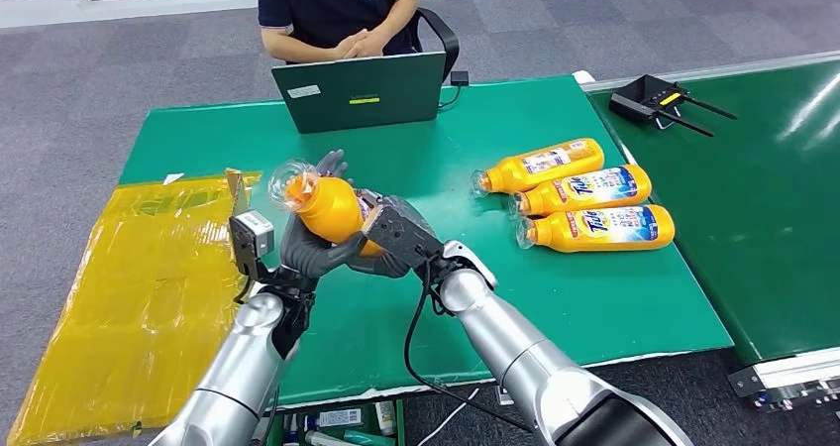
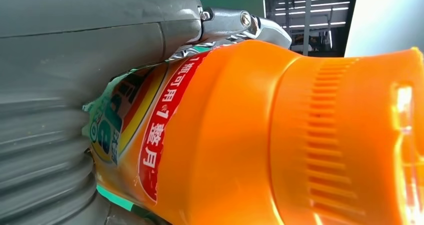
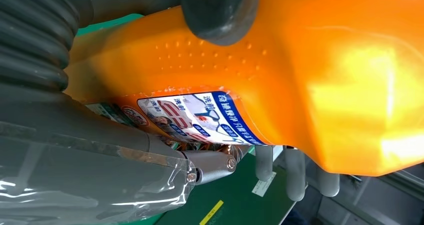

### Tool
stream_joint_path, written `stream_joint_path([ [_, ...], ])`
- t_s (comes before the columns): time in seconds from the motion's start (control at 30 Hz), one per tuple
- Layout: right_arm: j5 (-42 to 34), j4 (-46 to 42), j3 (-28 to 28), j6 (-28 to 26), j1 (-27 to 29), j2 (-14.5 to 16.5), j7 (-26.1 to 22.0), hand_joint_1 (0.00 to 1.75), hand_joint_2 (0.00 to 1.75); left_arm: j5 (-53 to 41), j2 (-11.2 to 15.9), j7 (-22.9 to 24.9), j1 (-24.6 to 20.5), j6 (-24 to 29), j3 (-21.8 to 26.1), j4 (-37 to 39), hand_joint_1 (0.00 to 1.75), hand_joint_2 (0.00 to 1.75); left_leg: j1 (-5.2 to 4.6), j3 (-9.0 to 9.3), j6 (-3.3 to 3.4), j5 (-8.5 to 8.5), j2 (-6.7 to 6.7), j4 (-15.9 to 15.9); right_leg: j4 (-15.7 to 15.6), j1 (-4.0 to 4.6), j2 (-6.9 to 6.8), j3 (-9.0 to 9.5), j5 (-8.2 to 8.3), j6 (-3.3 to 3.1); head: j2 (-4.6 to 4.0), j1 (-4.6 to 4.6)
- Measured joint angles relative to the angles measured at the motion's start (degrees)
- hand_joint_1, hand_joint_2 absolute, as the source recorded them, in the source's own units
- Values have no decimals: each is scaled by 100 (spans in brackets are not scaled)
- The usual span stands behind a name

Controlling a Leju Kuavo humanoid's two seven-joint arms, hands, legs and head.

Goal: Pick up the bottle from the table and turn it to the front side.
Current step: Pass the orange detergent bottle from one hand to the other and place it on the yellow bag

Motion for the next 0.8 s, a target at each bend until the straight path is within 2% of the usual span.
stream_joint_path([
  [0.8,-3,2,26,-4,58,-27,47,175,175,249,127,-15,-154,-498,30,-91,0,175,0,-1,0,0,0,0,0,0,0,-1,0,0,0,0],
])
